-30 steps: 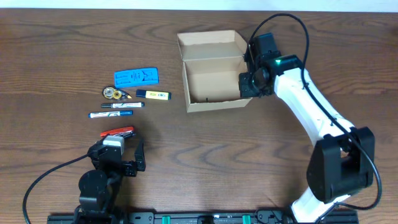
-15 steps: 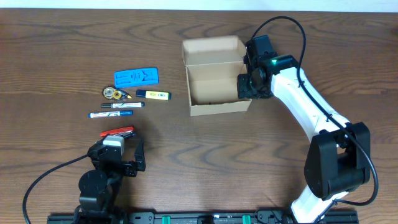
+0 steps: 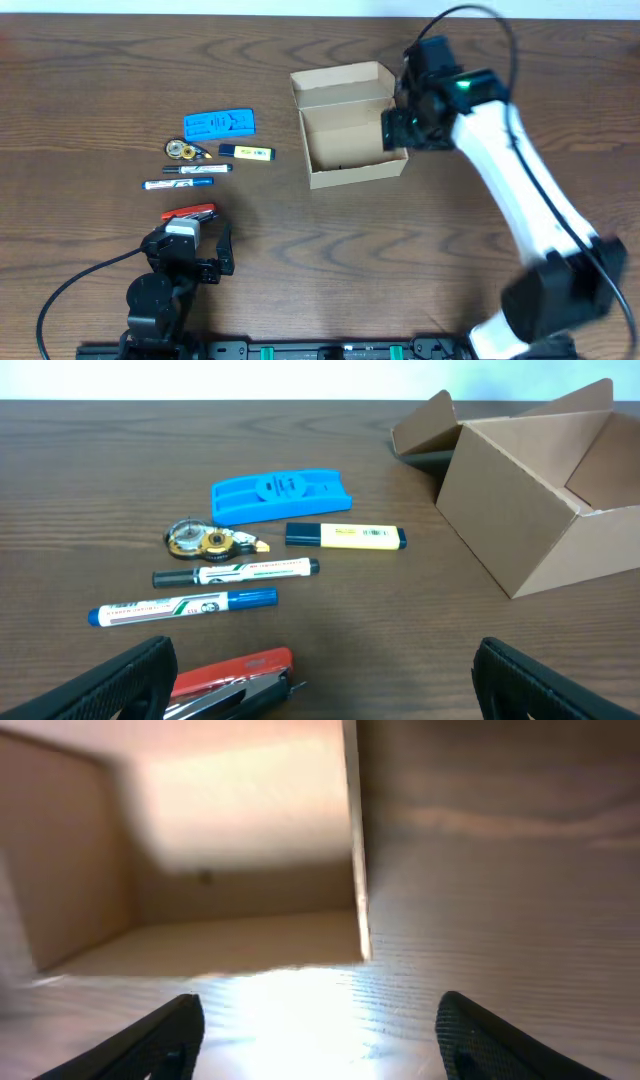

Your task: Pack container

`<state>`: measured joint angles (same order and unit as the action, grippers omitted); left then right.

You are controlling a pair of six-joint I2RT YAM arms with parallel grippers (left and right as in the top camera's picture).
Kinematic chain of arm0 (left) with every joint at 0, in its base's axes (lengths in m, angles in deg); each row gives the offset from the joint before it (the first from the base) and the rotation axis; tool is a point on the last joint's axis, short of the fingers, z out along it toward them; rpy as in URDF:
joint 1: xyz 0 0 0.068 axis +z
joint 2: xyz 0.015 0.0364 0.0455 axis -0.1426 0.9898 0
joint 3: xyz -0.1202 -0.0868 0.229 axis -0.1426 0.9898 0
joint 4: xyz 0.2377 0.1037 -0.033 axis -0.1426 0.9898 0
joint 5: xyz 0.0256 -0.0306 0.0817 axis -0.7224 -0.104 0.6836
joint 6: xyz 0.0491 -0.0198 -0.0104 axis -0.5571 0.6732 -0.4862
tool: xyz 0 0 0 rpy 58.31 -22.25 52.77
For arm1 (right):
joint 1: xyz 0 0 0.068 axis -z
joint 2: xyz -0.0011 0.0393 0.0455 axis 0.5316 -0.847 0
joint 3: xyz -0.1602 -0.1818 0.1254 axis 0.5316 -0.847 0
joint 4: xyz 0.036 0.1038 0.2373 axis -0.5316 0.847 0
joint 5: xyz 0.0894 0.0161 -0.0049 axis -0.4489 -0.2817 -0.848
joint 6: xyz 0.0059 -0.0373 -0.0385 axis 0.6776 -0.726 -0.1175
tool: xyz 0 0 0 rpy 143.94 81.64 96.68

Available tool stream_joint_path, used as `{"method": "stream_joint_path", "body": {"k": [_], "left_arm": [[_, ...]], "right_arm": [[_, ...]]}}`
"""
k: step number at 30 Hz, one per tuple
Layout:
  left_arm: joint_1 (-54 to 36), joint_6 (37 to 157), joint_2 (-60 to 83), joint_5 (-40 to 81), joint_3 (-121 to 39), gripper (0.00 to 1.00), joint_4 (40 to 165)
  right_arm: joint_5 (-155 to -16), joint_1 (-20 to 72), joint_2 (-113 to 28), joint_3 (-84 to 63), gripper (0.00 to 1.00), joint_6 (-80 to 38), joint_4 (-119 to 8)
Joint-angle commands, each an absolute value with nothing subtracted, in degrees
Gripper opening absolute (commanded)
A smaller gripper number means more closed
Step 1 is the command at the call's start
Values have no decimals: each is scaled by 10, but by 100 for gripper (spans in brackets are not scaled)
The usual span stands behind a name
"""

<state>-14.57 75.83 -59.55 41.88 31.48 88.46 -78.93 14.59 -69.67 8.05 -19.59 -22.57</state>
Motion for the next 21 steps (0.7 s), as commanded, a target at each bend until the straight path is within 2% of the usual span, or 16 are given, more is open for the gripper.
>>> {"method": "stream_joint_path", "body": {"k": [1, 7, 14, 16, 20, 21], "left_arm": [[-142, 759, -598, 427, 328, 95, 887], [-142, 759, -598, 427, 328, 95, 887], [-142, 759, -598, 427, 328, 95, 887], [-142, 759, -598, 427, 328, 95, 887], [-142, 759, -598, 427, 328, 95, 887], [-142, 759, -598, 427, 328, 95, 887]], "right_arm": [[-789, 141, -620, 99, 80, -183, -201], [-786, 150, -568, 97, 84, -204, -136], [-728, 165, -585, 31, 83, -228, -236], [-727, 187, -603, 2, 79, -225, -271], [-741, 232, -649, -35, 63, -209, -314], [-745, 240, -663, -42, 57, -209, -323]]}}
